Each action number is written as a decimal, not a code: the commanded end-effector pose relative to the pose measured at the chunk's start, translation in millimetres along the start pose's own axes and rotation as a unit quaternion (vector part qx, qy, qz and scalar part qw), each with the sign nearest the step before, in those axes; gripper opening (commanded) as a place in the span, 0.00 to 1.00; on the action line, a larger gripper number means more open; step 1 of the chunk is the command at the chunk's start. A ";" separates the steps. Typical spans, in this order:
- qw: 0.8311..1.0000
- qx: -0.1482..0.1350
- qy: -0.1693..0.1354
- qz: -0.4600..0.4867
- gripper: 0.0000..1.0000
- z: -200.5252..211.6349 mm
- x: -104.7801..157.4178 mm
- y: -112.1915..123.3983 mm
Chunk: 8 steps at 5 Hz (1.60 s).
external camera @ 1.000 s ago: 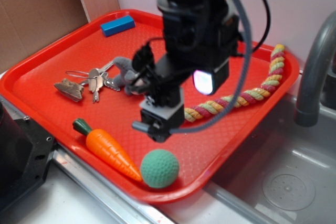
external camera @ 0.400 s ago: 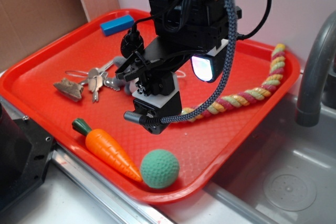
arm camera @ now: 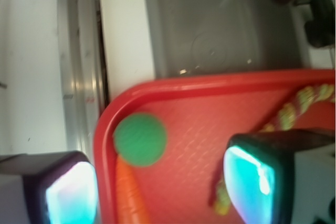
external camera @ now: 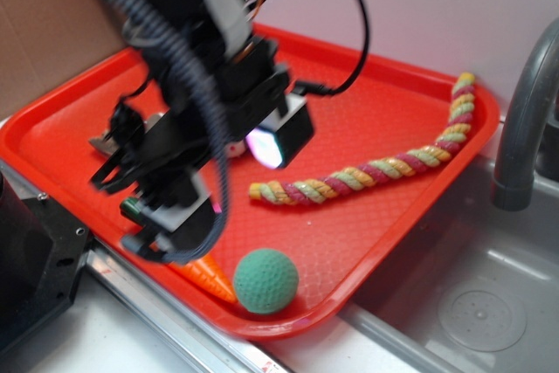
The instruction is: Grab the green ball.
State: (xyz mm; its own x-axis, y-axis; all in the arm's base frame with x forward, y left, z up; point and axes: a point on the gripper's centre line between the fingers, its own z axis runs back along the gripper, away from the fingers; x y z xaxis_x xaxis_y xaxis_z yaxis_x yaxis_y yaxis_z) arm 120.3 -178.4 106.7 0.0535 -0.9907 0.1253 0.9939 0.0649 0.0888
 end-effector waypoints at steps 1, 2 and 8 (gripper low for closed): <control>0.999 -0.032 0.001 0.002 1.00 -24.8 3.6 -8.8; 0.998 -0.050 0.028 -0.006 1.00 -48.7 11.3 -0.1; 0.996 -0.044 0.038 0.064 0.00 -38.4 -12.4 -19.0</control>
State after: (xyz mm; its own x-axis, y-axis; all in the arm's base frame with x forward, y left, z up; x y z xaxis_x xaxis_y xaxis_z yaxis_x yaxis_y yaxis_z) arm 114.8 -164.1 59.4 0.1923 -0.9812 0.0188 0.9810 0.1918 -0.0279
